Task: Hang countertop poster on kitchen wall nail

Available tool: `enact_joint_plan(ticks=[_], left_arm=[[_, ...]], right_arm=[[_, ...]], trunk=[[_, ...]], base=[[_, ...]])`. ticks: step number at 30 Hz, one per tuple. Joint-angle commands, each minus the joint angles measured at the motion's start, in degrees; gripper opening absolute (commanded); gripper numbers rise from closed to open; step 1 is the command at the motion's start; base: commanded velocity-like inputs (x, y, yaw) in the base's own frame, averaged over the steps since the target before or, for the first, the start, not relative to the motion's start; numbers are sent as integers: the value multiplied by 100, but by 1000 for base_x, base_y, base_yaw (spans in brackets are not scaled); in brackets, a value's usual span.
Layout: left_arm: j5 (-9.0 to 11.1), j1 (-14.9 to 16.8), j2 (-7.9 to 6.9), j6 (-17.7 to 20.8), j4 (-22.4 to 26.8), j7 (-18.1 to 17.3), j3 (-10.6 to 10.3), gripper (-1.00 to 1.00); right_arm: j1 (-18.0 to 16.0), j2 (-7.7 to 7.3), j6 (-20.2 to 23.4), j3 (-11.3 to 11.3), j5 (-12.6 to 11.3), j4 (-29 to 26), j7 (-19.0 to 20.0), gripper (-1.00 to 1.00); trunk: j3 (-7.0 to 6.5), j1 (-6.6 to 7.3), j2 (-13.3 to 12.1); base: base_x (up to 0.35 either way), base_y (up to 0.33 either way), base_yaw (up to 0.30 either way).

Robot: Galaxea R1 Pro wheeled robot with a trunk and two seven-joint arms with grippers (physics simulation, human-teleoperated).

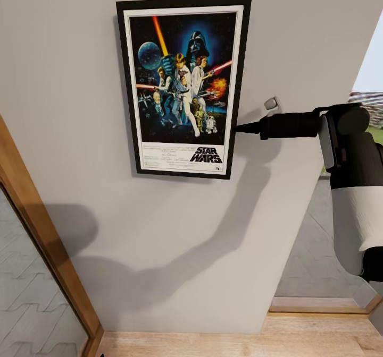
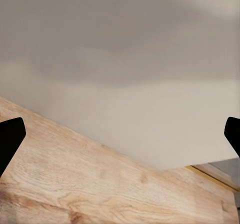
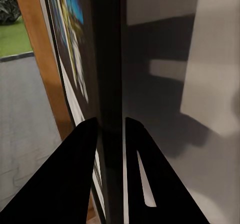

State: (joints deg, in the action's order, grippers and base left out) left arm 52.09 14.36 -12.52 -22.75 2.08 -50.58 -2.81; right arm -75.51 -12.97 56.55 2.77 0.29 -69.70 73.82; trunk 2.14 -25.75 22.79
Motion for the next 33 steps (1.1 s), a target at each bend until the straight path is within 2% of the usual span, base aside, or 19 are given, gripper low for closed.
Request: enact_joint_plan(ticks=[1,33], left_arm=[[26,6,-1,-28,-6,-14,-30,100],[29,6,-9,-28,-6,-14,-35,100]], right_arm=[[-8,-4,54,5,-2,0,21,-100],[-8,-4,49,4,-2,0,26,-100]], trunk=[[14,-4,14],[14,-4,14]], base=[[0,0,0],[0,0,0]])
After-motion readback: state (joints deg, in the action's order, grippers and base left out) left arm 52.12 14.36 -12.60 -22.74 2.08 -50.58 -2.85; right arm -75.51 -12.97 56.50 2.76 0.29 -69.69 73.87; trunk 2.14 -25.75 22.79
